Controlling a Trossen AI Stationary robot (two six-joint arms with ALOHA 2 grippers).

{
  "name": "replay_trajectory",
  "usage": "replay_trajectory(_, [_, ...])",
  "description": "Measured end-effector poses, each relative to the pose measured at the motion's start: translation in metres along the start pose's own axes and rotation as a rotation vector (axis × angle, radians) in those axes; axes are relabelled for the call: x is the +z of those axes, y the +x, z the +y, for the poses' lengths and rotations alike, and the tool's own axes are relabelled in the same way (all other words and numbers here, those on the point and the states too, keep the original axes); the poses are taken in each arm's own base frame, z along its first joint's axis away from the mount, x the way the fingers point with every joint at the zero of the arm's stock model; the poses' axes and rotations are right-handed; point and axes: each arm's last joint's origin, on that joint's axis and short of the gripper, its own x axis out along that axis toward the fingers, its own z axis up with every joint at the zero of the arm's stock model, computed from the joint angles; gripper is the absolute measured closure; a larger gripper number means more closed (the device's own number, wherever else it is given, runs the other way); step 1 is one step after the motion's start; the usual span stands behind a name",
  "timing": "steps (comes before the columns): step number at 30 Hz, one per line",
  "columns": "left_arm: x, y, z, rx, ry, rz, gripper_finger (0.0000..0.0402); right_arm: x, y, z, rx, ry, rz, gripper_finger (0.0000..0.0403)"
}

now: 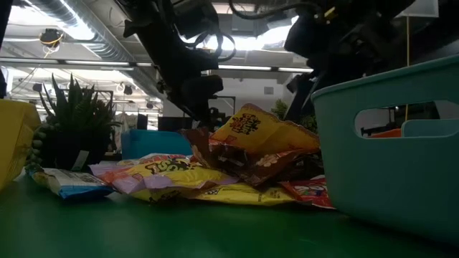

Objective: Sort candy
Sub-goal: Put the red candy into the orange bin

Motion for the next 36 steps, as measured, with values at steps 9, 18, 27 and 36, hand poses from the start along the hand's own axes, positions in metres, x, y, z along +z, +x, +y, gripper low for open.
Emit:
replay_trajectory(9, [0.0,0.0,0.0,0.0,0.0,-0.001,0.0209,-0.003,0.024,-0.003,0.026,-0.001,-0.004,0.0157])
replay_trajectory(18, [0.0,0.0,0.0,-0.001,-0.002,-0.002,0.0209,-0.007,0.033,-0.005,0.028,0.006,0.021,0.0157])
replay_trajectory(27, [0.001,0.0,0.0,-0.002,-0.004,-0.005,0.0209,-0.007,0.033,-0.005,0.027,0.005,0.02,0.0157])
replay_trajectory(36, [0.001,0.0,0.0,-0.002,-0.004,-0.006,0.0209,-0.012,0.043,-0.007,0.01,0.008,0.039,0.0157])
